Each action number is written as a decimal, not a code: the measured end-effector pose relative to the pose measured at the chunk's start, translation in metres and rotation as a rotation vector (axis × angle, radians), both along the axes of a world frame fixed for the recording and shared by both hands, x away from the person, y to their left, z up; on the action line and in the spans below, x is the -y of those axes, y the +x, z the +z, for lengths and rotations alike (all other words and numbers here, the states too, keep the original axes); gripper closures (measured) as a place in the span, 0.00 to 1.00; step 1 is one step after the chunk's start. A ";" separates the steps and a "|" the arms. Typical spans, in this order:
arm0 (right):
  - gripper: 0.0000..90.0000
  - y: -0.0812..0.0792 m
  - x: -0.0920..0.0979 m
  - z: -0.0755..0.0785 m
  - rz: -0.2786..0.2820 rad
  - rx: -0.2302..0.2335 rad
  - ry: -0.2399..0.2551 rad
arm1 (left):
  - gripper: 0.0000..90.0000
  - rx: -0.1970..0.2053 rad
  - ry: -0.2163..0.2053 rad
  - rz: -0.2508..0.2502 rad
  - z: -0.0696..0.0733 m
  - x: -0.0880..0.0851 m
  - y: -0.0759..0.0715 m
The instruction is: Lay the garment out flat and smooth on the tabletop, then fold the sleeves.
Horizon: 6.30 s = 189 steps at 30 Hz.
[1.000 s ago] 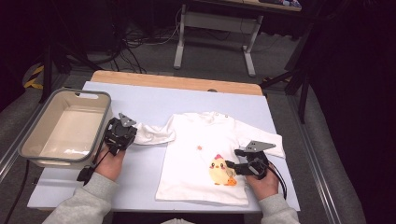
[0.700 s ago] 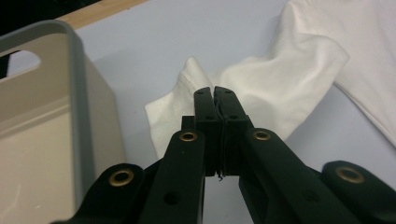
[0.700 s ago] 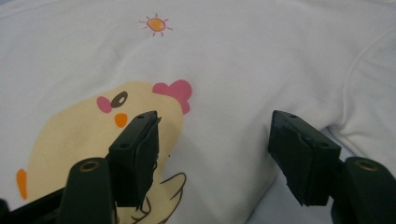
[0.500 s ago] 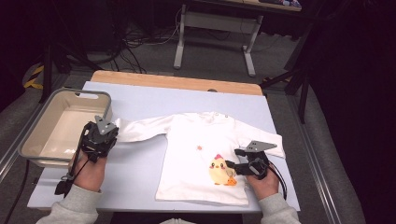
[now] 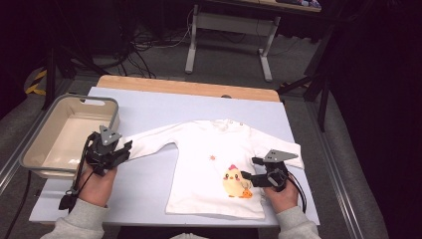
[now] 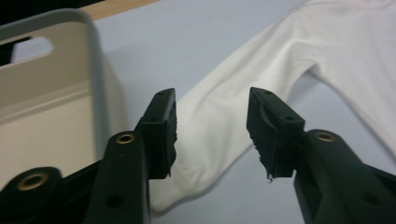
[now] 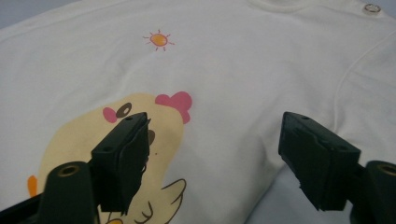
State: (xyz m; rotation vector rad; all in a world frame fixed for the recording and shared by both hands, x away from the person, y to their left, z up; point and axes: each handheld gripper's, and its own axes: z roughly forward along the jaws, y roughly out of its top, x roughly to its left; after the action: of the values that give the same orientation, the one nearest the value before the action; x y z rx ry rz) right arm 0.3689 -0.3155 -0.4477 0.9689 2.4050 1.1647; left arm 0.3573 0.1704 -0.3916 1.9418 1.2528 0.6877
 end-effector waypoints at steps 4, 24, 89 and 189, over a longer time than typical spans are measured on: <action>0.16 -0.001 0.005 0.002 -0.006 0.019 0.033 | 0.43 0.001 -0.032 -0.081 -0.003 0.012 0.002; 0.00 -0.004 0.018 0.009 -0.001 0.058 0.098 | 0.02 0.020 -0.139 -0.311 -0.008 0.048 0.018; 0.09 -0.006 0.019 0.009 0.004 0.044 0.146 | 0.44 -0.252 -0.012 -0.056 -0.043 0.039 0.098; 0.09 -0.009 0.016 0.007 0.006 0.045 0.103 | 0.72 -0.014 -0.053 -0.477 0.012 0.181 0.098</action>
State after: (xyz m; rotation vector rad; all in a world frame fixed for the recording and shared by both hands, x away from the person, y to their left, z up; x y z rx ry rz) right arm 0.3604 -0.3312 -0.4403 0.9557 2.3349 1.3101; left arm 0.4556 -0.0106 -0.3801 2.0934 0.7579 0.3910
